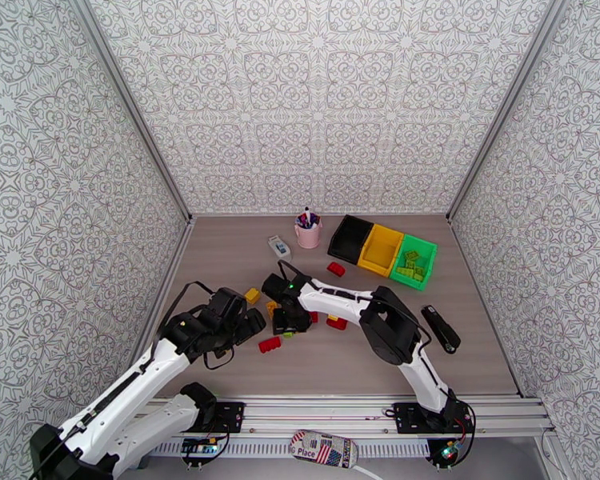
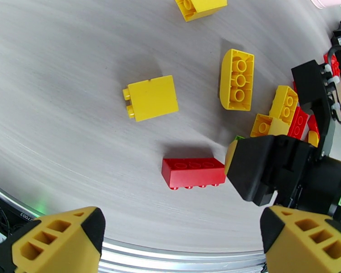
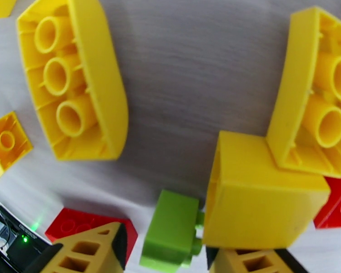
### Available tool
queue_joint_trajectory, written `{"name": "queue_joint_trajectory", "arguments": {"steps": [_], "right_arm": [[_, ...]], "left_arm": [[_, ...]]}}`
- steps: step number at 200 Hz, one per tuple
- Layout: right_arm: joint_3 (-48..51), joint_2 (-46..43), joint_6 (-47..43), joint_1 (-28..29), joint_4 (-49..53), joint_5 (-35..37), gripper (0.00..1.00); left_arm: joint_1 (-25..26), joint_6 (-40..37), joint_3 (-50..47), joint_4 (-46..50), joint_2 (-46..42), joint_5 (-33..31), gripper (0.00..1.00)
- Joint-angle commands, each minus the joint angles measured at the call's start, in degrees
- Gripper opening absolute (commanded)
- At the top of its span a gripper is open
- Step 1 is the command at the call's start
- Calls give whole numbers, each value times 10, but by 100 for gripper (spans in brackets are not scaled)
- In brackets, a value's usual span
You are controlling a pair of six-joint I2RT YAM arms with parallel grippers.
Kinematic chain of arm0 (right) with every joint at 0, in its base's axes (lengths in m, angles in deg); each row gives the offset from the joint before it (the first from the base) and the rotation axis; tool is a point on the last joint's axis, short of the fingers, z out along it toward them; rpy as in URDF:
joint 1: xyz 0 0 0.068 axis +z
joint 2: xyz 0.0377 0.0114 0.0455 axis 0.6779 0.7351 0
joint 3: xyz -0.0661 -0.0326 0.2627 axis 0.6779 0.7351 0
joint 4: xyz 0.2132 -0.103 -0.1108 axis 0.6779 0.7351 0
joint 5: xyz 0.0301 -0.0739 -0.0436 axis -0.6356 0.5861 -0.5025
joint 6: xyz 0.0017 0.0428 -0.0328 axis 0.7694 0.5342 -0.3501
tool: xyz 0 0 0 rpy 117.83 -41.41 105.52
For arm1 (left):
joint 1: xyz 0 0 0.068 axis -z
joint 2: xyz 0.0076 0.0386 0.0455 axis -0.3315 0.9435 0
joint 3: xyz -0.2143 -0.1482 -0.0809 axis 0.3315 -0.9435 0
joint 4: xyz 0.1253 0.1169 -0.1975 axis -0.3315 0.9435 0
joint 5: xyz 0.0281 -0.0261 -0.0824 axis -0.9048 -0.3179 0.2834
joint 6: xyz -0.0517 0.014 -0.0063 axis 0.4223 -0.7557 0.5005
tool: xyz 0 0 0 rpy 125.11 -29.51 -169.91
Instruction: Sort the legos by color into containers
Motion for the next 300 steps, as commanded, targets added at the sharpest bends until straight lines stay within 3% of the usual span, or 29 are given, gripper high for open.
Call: {"name": "queue_joint_trajectory", "arguments": {"steps": [1,35,85,132,168,237,300], "right_arm": [[-15,7,-3,1,14,17,42],[-9,-14,-9,1,14,25,28],[51,-108,-11,-19,-8,28,26],[145,-214,-14,-102,-29,24,26],[210,-288,-29,-206,-30,21,26],[245,-358,-88,-445,-2,6,25],[157,-298,-102,-601,12,27,23]], "left_arm": [[-1,2,4,2,5,-10,96],[-1,-3,12,-13,21,-7,96],[-9,-36,49,-70,67,14,97],[-14,-90,123,-153,170,83,97],[9,-142,212,-208,285,151,98],[86,-230,497,-204,562,297,98],[127,-265,872,-100,808,358,97]]}}
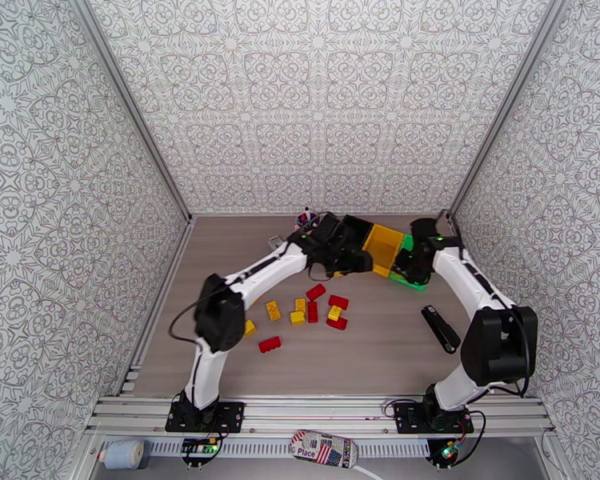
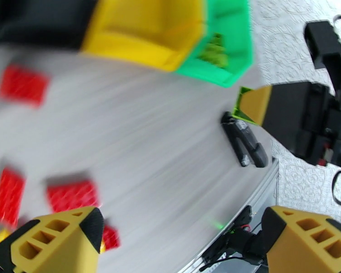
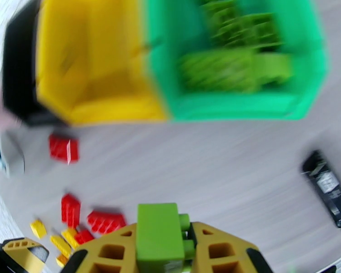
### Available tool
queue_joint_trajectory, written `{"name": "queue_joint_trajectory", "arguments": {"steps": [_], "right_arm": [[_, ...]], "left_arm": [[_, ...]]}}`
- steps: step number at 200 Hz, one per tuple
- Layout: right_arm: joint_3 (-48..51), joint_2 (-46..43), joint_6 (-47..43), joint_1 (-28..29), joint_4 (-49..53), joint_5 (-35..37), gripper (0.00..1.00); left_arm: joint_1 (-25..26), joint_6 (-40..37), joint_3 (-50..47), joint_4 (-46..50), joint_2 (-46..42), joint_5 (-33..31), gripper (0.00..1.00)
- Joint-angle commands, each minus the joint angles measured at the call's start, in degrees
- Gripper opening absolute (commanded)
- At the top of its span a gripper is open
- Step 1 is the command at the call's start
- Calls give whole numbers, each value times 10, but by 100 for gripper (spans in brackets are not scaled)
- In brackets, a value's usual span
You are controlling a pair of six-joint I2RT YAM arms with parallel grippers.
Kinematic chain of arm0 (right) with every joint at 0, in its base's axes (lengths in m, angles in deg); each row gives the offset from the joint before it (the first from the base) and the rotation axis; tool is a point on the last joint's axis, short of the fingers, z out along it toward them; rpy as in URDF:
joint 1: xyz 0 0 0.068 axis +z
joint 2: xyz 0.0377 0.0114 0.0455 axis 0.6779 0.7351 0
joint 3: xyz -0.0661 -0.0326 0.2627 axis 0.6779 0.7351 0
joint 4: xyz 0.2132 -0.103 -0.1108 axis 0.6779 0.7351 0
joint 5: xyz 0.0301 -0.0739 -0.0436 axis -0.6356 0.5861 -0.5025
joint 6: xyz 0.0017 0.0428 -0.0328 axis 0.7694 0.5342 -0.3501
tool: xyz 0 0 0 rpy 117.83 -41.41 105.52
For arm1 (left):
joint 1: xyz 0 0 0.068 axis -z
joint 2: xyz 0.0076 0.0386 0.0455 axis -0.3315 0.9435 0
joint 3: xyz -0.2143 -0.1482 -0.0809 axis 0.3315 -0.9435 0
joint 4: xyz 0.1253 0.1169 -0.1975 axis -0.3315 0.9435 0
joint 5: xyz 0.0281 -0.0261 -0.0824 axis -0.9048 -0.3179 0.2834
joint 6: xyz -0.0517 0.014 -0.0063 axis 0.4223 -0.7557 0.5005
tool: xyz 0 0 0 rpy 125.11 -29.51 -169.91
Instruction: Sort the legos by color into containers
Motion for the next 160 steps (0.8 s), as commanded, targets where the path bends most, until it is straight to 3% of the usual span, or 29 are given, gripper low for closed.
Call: {"name": "queue_joint_trajectory", "arguments": {"steps": [1,34,92,160], "right_arm": [[-58,35,-13,-34,12,10,23],[-158,113,-25,-64,41,25,27],[-286,209,-44,-80,91,40,53],[-221,138,-65,-64,64,9,68]], "left_arm": [[7,-27,122,63,63,44,98],[5,-23,184,74,98,50,97],[-16,-37,94,64,30,6,98],[-18,-35,-88,38,-115,-130,97]]}}
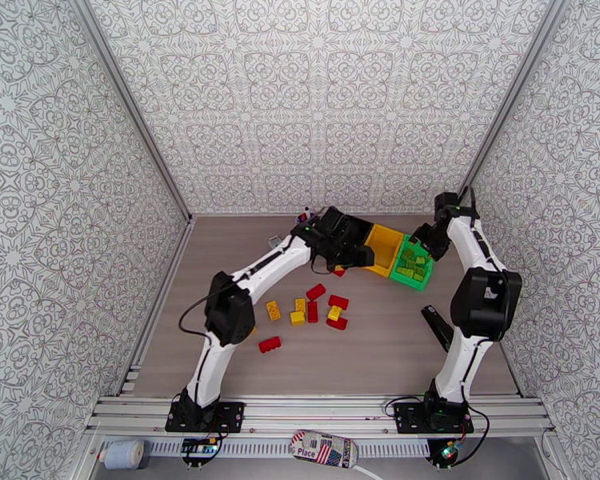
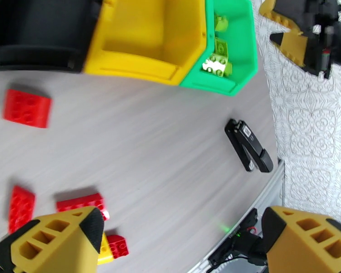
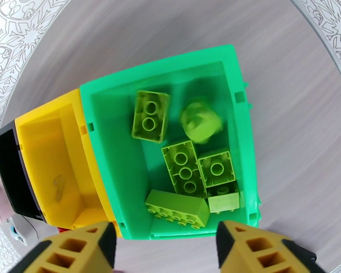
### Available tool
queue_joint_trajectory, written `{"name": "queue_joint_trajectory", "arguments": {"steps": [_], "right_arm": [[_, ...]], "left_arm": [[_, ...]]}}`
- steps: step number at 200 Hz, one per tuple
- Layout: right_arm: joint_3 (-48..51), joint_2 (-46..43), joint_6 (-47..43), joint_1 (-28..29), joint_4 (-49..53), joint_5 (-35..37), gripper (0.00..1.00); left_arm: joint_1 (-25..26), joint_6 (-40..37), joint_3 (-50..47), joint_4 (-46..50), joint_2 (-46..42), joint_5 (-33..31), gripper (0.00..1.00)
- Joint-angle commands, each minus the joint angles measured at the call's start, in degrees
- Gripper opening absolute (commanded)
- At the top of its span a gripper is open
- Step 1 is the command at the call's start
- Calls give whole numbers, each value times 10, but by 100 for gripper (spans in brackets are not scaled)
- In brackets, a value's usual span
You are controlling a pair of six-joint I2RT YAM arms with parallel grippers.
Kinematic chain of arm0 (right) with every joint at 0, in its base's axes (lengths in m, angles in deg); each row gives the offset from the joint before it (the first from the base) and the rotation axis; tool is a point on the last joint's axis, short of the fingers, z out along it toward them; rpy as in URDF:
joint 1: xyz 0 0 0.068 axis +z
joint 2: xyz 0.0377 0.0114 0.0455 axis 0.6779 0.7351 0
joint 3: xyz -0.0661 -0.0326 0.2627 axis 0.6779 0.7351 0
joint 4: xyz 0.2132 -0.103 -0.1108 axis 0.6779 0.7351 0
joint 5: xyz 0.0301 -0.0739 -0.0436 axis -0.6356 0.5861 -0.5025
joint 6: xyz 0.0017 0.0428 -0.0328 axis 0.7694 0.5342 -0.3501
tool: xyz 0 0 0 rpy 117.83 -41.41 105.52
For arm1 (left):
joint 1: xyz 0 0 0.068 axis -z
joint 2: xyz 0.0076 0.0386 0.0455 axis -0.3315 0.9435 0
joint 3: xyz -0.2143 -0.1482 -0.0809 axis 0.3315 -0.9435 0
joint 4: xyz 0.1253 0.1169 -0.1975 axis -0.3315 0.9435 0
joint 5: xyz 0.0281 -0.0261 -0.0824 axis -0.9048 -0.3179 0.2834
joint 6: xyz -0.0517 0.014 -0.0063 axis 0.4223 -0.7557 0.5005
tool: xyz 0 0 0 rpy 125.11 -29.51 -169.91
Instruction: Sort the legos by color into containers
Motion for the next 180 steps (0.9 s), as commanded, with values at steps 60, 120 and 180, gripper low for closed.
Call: {"name": "queue_joint_trajectory", "arguments": {"steps": [60,120,180], "right_arm": [[149,-171,-29,77,-28,-30,74],[248,-217,-10,238,-40,-22,75],[347,-216,96,372,-113,-42,69]], "left_arm": [[-1,24,-199,-16,-175,-179,96],[-1,82,-350,-13,-291,-245,96],[0,143,-494,-4,-401,-280,95]]}}
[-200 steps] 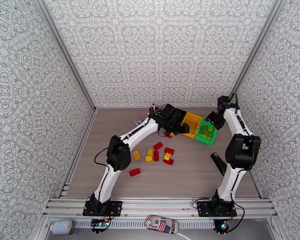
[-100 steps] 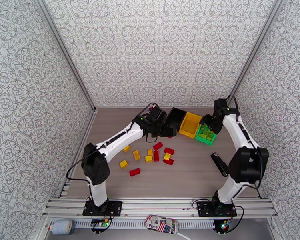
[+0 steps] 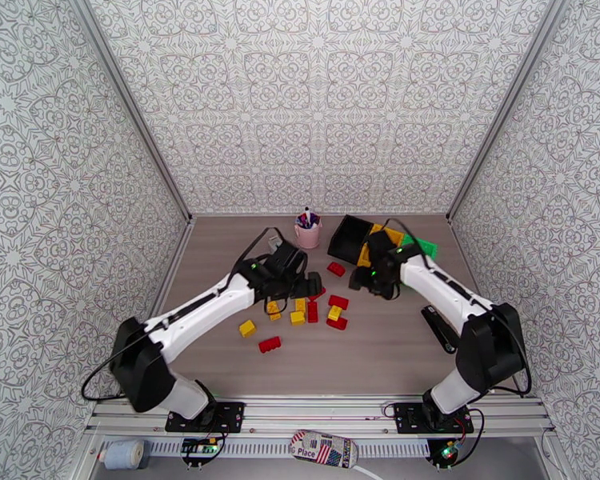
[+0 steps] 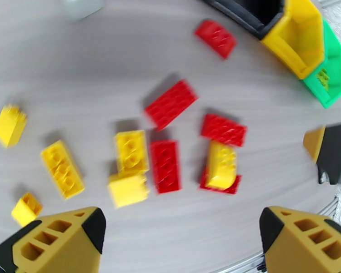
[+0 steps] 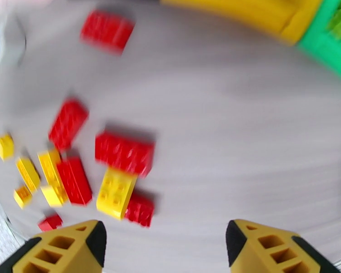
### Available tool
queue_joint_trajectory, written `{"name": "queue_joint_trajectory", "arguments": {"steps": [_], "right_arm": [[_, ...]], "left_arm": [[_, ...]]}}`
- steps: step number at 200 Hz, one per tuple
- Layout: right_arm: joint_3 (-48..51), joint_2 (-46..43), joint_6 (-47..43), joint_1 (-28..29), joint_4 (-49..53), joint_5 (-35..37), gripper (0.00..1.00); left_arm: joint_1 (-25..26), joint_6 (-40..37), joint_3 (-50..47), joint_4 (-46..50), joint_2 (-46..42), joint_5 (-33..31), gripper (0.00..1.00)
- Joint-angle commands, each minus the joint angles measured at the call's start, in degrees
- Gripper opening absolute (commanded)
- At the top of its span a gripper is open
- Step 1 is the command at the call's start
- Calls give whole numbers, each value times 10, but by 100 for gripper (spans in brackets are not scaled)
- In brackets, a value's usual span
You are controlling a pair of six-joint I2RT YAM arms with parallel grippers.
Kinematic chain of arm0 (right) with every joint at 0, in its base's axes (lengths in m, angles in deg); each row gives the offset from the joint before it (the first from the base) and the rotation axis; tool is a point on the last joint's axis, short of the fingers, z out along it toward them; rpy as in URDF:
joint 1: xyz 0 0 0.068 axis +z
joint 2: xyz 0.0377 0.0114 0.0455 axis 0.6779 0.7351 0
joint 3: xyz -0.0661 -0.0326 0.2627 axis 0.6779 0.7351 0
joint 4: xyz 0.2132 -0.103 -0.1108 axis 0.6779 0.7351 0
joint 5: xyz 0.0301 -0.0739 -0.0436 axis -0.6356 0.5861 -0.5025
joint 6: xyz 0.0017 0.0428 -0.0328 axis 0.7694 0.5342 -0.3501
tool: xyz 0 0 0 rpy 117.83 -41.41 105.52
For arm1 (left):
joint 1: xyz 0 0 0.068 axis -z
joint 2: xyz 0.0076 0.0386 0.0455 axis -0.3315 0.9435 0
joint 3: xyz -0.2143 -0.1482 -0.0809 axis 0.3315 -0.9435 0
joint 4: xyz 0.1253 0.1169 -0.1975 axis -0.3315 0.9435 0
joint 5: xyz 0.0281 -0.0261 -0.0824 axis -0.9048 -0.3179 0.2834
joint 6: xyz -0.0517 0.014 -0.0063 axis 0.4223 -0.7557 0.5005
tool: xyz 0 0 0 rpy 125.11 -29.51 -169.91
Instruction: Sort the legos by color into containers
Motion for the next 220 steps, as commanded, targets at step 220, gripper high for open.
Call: {"name": "queue_joint_trajectory", "arguments": {"steps": [220], "right_arm": [[12,133,8,77,-108,-80,78]], "left_arm": [[9,59,-117,4,-84,-3,95]]}}
